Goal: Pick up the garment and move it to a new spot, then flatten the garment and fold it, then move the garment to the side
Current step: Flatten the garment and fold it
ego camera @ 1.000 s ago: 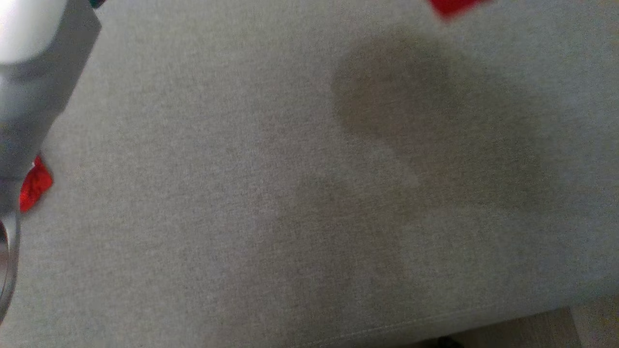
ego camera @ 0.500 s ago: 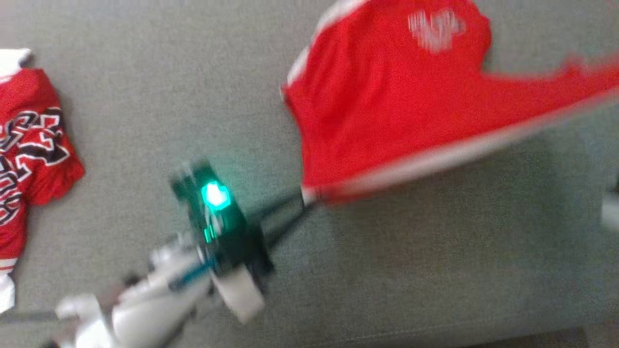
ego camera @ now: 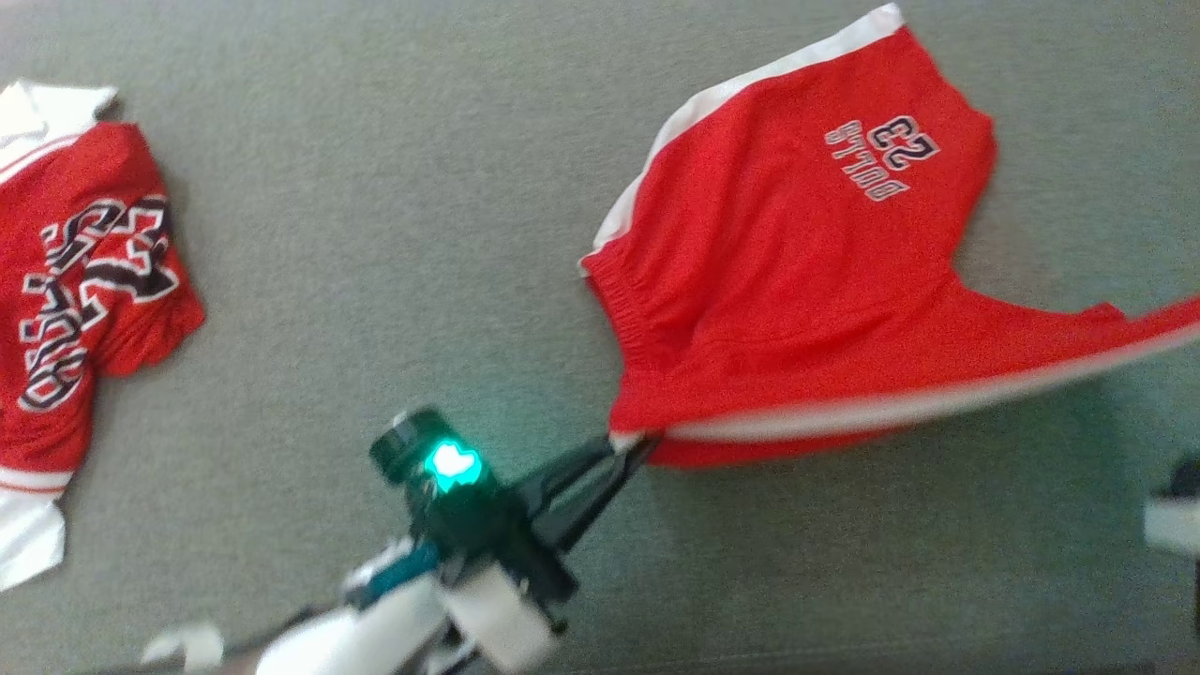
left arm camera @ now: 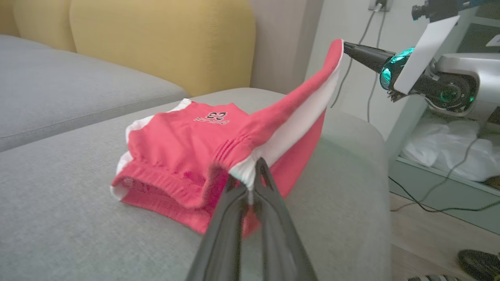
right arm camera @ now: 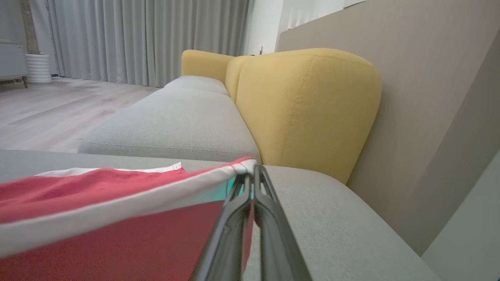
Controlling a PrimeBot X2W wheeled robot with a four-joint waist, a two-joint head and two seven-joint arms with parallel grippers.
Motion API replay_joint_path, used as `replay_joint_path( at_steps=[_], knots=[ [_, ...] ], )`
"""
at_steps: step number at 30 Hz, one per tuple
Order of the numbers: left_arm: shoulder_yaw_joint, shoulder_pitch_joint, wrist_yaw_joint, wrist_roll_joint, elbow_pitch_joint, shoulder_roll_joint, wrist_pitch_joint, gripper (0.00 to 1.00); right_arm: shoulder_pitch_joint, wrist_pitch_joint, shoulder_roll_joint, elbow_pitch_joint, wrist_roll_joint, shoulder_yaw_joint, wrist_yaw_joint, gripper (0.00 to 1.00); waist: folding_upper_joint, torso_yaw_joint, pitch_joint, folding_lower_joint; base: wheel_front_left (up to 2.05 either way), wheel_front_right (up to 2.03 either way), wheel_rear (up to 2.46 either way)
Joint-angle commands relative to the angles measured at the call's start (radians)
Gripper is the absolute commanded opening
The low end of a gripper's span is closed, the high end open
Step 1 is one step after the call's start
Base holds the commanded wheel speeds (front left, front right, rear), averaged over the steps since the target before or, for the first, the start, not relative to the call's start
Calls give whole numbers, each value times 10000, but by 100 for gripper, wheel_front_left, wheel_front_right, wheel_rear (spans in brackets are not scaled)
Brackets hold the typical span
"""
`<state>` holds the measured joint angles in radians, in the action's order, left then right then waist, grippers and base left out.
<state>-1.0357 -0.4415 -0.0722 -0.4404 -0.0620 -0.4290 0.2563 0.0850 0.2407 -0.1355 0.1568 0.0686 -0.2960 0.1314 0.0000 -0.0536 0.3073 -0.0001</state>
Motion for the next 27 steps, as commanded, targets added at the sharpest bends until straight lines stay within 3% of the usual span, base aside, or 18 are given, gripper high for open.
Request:
replay_joint_path(
  at_steps=[1,12,21,22,23,24,25,26,27],
  knots=[
    [519,-783,-87,-191,98,29,-73,0,-884,-145,-380,18,-146,233,-7,0,0,274,253,1,0,0,0],
    [634,-3592,-571,-2464,-2077,909,-1715,0,-5507,-695,-1591,-3910,-237,1549,-7,0,0,1167,1387,1,0,0,0],
    [-362,-5058,-582,-4100,-2835,867,-2140,0,-8040,-234,-1568,-6837,-463,2444,-7,0,0,1265,1893,1,0,0,0],
    [-445,-5124,-583,-4209,-2899,837,-2097,0,-8237,-161,-1511,-7089,-448,2469,-7,9,0,1262,1918,1,0,0,0],
    [-512,-5171,-583,-4295,-2969,810,-2024,0,-8404,-96,-1472,-7331,-461,2474,-7,84,0,1265,1931,1,0,0,0],
    [-571,-5194,-583,-4367,-3041,801,-1939,20,-8570,-26,-1472,-7578,-453,2503,-7,100,0,1278,1936,1,0,0,0],
    [-647,-5196,-583,-4412,-3113,793,-1852,38,-8695,40,-1477,-7794,-428,2516,-7,100,0,1300,1912,1,0,0,0],
    [-659,-5159,-583,-4474,-3218,792,-1748,96,-8771,90,-1475,-7958,-408,2537,-7,100,0,1321,1870,1,0,0,0],
    [-650,-5111,-583,-4494,-3318,798,-1598,100,-8796,129,-1479,-8074,-350,2572,-7,100,0,1345,1809,1,0,0,0]
  ],
)
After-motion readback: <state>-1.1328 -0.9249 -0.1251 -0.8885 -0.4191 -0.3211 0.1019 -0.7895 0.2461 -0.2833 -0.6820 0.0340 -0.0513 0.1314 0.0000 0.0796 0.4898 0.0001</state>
